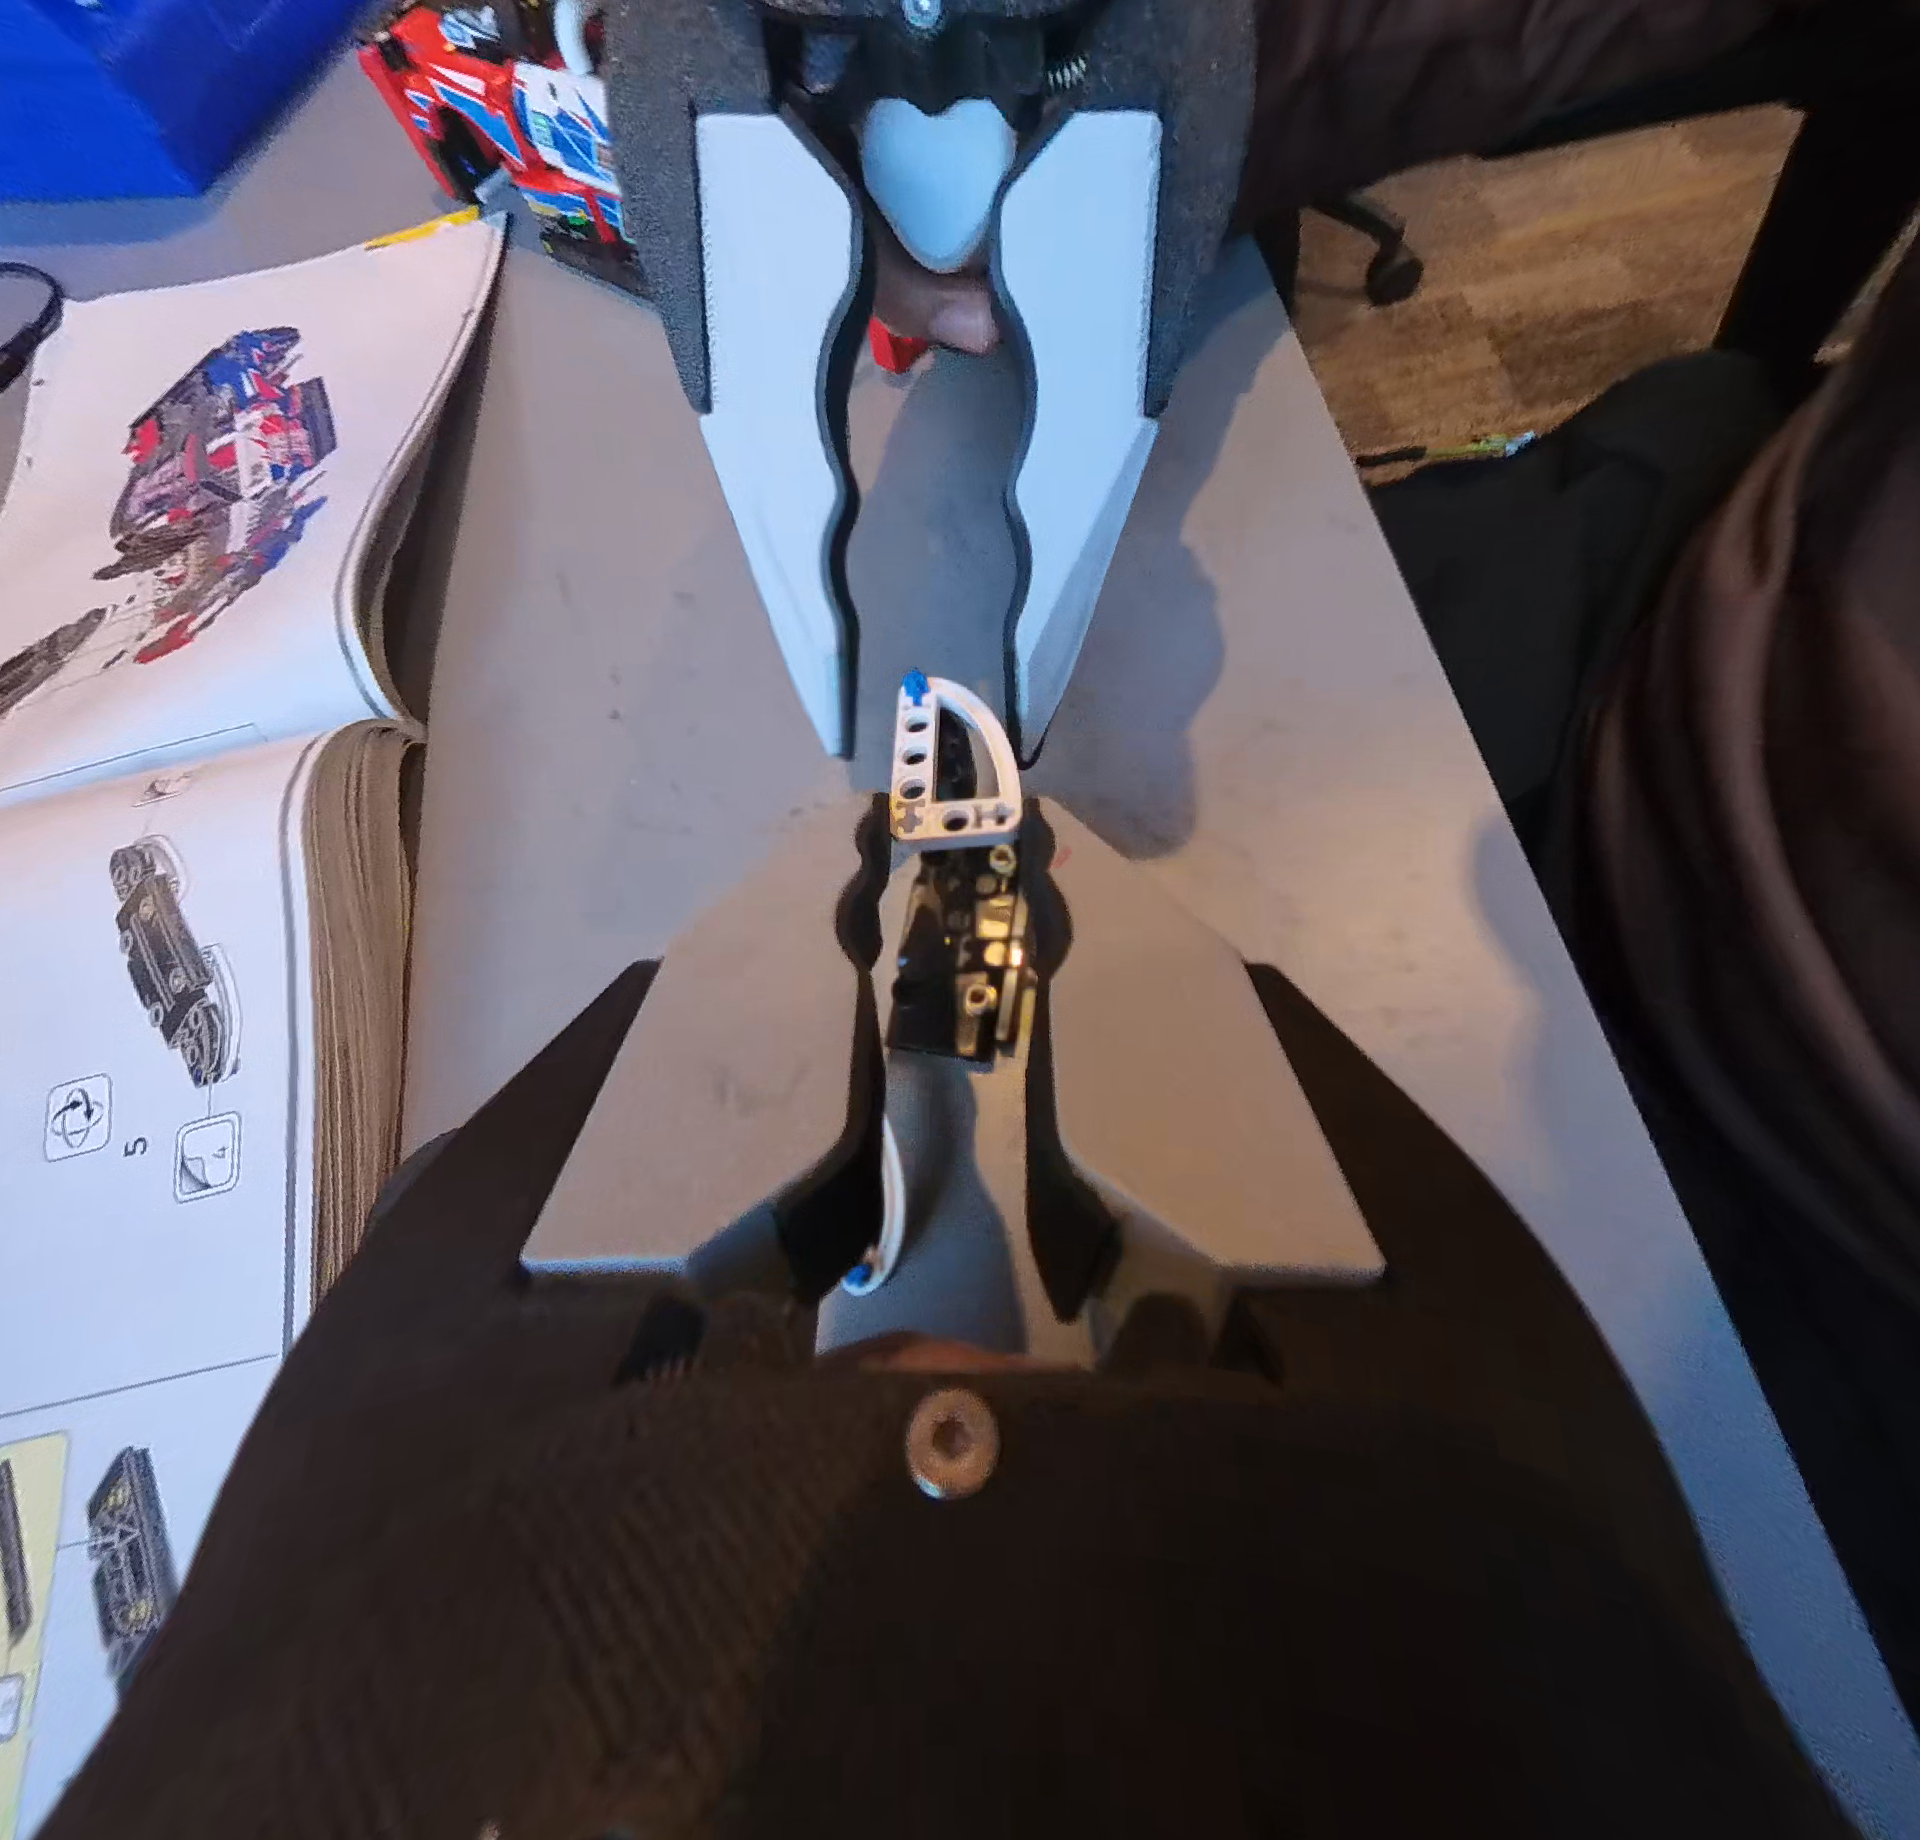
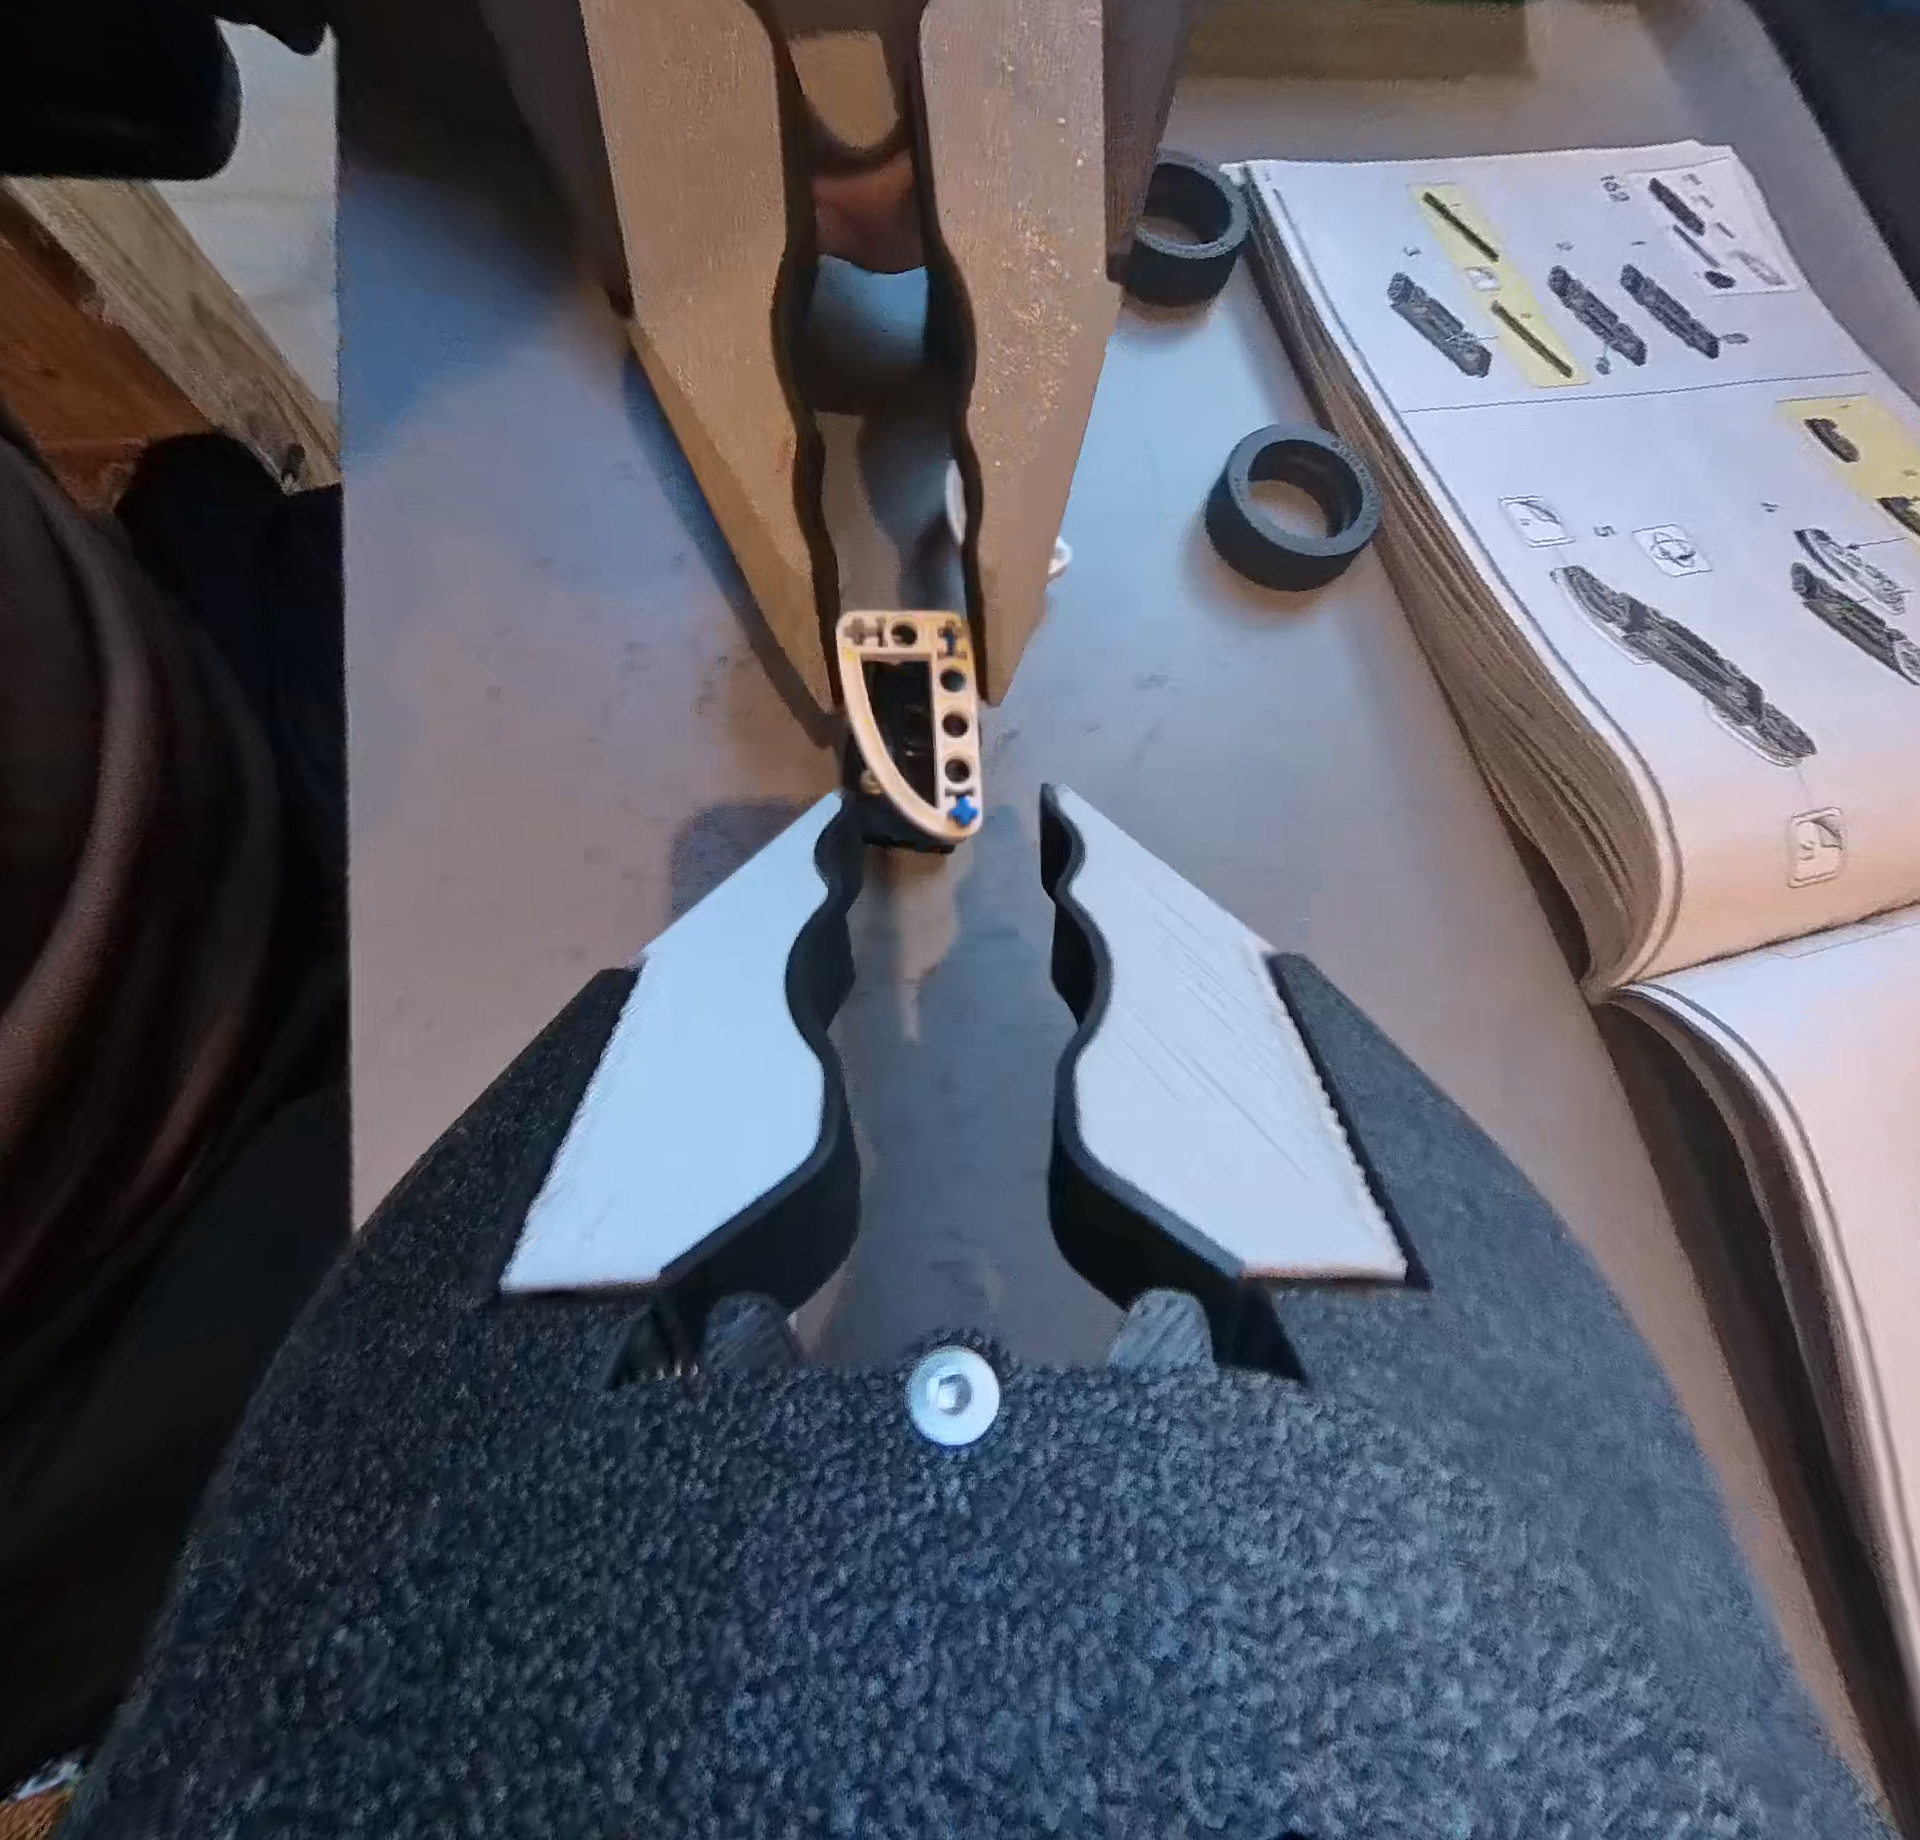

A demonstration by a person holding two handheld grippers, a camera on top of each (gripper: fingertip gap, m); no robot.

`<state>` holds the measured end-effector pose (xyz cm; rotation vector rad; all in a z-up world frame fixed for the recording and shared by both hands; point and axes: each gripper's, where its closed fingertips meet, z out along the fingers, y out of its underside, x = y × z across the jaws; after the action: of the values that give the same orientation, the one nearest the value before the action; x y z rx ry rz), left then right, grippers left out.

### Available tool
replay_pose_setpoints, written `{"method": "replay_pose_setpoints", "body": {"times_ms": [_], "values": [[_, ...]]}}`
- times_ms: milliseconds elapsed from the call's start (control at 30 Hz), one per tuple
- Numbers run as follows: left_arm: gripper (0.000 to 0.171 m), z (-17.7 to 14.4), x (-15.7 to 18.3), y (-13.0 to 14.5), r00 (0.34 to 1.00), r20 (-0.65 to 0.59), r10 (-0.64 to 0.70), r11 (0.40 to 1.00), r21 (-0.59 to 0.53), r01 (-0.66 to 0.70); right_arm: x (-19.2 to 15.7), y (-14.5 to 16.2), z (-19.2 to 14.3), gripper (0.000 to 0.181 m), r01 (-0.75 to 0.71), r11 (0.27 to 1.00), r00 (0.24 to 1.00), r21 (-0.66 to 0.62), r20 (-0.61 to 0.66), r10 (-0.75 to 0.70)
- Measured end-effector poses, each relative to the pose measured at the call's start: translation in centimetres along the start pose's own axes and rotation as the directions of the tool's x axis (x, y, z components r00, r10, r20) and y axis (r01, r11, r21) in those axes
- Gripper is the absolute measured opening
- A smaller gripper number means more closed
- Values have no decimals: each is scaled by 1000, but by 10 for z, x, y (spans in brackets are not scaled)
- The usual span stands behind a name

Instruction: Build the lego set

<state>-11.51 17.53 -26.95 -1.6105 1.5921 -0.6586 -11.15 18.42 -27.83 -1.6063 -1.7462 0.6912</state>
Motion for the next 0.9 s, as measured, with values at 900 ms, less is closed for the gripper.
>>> {"method": "replay_pose_setpoints", "body": {"times_ms": [900], "values": [[22, 14, -3, 23, 995, 64, 74, 985, -159, -63, 0, 21, 10, 17, -21, 987, 1000, -158, -20, 18]]}}
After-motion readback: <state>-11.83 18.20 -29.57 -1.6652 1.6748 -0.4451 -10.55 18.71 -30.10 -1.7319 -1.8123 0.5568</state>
